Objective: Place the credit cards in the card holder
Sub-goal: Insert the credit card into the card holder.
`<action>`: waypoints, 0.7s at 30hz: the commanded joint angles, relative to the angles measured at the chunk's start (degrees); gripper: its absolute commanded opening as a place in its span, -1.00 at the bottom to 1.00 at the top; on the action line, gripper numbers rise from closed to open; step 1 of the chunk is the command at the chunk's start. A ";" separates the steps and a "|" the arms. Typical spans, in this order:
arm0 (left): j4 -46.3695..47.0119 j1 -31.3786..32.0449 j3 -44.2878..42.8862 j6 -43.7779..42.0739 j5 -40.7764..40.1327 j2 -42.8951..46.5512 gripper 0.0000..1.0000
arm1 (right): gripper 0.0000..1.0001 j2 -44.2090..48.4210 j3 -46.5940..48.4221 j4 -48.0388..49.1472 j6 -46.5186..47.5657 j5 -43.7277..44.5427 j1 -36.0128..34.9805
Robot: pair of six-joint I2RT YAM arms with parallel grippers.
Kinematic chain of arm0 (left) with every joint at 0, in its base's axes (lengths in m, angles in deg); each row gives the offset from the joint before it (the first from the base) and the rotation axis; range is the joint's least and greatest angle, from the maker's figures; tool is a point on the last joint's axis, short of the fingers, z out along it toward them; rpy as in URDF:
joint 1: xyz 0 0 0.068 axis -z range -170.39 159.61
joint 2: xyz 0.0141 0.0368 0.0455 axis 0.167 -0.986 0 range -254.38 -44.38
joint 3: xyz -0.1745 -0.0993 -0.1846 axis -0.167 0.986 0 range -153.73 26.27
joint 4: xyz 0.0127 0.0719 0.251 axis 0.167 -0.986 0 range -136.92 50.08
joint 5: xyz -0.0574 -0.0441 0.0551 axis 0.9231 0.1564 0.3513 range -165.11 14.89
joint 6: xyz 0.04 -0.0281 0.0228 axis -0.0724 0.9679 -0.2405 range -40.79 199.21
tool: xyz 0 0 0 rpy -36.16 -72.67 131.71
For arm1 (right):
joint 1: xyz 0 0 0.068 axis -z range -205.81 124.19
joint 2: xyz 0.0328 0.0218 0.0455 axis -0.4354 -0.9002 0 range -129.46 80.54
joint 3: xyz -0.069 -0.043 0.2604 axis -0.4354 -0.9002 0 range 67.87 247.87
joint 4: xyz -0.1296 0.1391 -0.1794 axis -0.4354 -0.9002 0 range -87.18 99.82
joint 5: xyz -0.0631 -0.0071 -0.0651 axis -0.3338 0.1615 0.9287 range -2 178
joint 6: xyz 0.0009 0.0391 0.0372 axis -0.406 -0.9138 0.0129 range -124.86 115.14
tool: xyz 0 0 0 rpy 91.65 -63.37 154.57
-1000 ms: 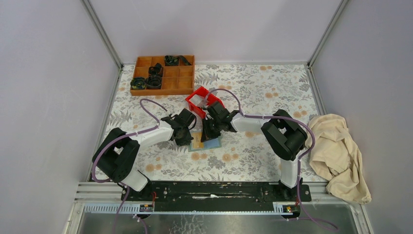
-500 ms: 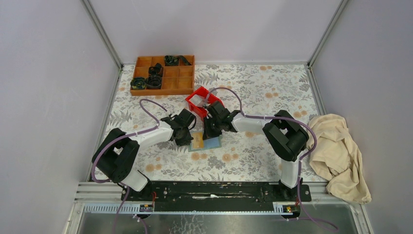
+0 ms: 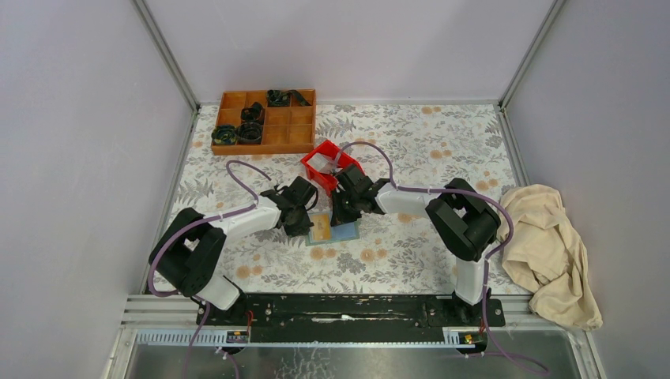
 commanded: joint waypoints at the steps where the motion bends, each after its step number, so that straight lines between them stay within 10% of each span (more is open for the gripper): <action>1: -2.32 0.15 4.02 -1.44 0.21 -5.07 -0.95 | -1.00 -1.22 2.09 -0.17 0.06 -1.07 -0.84; 21: -1.41 0.18 3.74 -0.84 0.19 -4.83 -0.95 | -0.98 -0.13 4.43 -3.74 1.92 1.82 -2.36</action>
